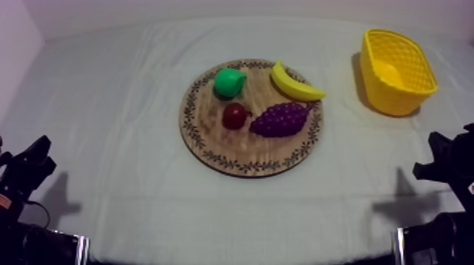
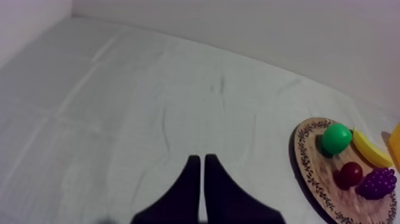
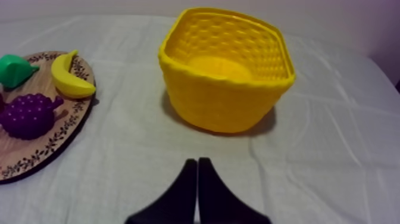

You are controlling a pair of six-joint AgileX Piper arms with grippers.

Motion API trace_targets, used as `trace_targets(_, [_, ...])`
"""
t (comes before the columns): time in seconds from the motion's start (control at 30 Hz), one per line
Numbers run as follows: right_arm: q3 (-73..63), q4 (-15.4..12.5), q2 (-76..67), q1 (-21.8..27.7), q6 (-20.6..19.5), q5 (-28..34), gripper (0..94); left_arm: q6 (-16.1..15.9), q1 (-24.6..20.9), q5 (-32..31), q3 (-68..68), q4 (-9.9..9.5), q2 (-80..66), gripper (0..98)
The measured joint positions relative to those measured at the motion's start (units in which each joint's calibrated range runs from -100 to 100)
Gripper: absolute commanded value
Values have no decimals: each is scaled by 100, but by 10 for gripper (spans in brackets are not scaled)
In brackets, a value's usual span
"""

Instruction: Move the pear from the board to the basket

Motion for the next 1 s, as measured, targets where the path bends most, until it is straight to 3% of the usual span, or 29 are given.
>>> trace_targets(0.43, [-15, 25, 0, -203, 26, 46, 6, 0, 0, 0, 0, 0, 0, 1])
trace_targets(0.6, [-170, 256, 218, -542, 170, 479, 4, 0, 0, 0, 0, 0, 0, 1])
trace_targets(0.67, [-248, 508, 429, -700, 131, 503, 4, 0, 0, 0, 0, 0, 0, 1])
trace_targets(0.87, [-843, 995, 1385, -1219, -452, 749, 4, 0, 0, 0, 0, 0, 0, 1])
trace_targets(1.0, [-1710, 849, 2144, -1453, -1071, 1402, 4, 0, 0, 0, 0, 0, 0, 1])
